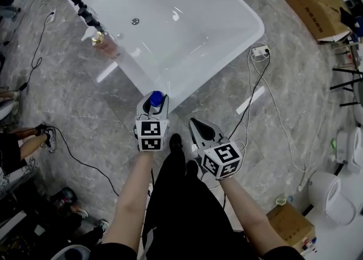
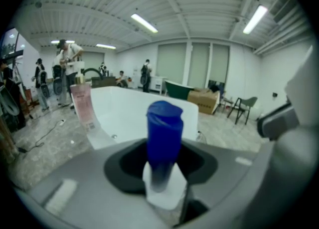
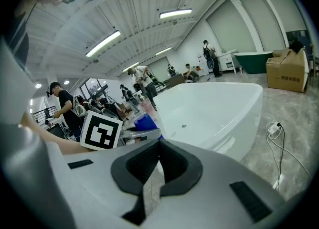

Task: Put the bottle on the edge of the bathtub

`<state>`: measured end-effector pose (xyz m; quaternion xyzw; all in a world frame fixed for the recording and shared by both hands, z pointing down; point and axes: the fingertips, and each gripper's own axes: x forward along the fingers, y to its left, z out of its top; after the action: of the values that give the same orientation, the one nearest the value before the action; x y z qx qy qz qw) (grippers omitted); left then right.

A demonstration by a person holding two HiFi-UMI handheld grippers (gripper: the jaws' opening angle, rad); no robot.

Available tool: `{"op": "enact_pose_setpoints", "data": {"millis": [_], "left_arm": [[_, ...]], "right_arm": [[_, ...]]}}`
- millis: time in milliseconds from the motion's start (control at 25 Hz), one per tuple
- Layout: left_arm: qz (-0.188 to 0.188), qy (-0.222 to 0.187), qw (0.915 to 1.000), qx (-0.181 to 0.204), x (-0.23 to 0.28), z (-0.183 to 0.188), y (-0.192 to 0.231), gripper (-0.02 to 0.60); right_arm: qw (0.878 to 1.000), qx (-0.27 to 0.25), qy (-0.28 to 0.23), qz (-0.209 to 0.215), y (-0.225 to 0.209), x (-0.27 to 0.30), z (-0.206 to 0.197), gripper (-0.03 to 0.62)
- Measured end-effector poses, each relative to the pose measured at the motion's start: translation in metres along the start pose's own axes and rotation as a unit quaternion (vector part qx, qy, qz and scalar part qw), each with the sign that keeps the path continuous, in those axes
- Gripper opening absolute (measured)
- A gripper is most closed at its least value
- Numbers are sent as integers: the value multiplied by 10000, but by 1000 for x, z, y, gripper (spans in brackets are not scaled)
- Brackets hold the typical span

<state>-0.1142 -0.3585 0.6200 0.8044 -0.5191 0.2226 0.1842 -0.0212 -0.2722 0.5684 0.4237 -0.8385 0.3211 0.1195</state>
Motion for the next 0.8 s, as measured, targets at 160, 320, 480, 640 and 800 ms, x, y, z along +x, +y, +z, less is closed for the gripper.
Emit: {"op": "enact_pose_setpoints", "data": {"millis": [160,320,480,640,800], "left_arm": [[-17,36,10000,55,0,-1,-4,163],[-28,69,10000,35,-1,-2,-5,164],[7,87,10000,20,-2,-2,-5,188],[7,112,9999,61,-6,-1,-9,199],[75,82,9999,40,-13,1,-11,227]], "right_arm": [[10000,-7,-20,3,0,-4,1,2],[10000,-9,-45,-4,1,-9,0,2],[10000,13,-80,-39,-1,-14,0,2],[9999,4,-100,-45,-2,-19,1,2],[9999,-24,-144,-38,-2,-25,2,2]]}}
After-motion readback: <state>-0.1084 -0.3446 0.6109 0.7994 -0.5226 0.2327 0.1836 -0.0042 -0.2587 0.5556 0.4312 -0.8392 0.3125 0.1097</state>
